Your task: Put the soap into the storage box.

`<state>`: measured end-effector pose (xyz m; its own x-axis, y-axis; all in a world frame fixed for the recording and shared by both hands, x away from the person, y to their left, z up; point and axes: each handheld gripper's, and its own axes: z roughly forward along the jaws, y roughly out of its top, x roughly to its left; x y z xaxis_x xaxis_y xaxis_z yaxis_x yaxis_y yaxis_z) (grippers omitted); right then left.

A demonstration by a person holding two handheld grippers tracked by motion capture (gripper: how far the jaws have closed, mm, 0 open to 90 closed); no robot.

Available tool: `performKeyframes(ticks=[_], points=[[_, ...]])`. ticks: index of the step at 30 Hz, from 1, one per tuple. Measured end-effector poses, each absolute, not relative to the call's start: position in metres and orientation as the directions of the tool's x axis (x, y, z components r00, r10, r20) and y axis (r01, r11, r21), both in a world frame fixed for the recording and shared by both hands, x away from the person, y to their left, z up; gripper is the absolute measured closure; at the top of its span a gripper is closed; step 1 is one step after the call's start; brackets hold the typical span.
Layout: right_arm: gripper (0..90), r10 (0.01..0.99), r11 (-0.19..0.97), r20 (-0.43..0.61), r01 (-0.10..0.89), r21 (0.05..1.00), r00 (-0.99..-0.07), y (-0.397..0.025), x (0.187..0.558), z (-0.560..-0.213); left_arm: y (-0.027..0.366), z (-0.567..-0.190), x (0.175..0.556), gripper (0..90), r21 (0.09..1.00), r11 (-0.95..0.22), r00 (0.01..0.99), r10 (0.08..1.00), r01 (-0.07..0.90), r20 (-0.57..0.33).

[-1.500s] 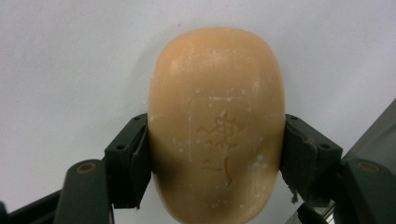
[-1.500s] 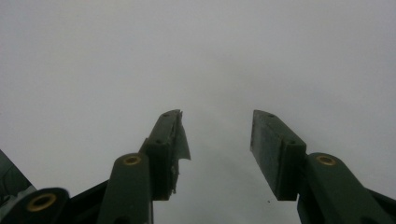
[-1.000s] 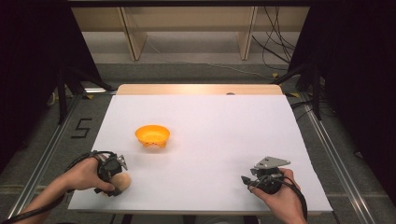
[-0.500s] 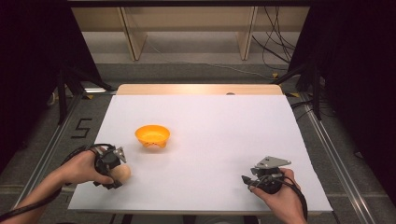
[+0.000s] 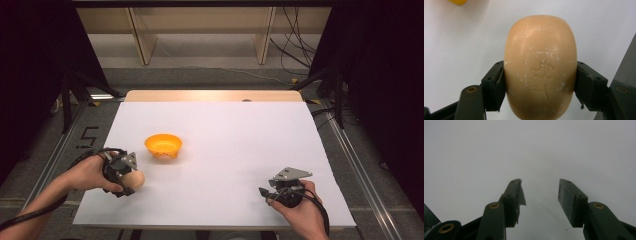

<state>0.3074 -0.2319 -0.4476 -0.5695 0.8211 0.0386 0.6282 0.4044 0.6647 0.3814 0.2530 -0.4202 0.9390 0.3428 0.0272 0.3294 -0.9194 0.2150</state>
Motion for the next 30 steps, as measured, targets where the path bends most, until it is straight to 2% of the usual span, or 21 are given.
performKeyframes(ticks=[30], points=[[53.9, 0.817, 0.406, 0.022, 0.603, 0.687, -0.576, -0.233, 0.307, -0.447, 0.244, -0.403, 0.403, 32.3, 0.24, -0.94, 0.962, 0.265, 0.244, 0.061]])
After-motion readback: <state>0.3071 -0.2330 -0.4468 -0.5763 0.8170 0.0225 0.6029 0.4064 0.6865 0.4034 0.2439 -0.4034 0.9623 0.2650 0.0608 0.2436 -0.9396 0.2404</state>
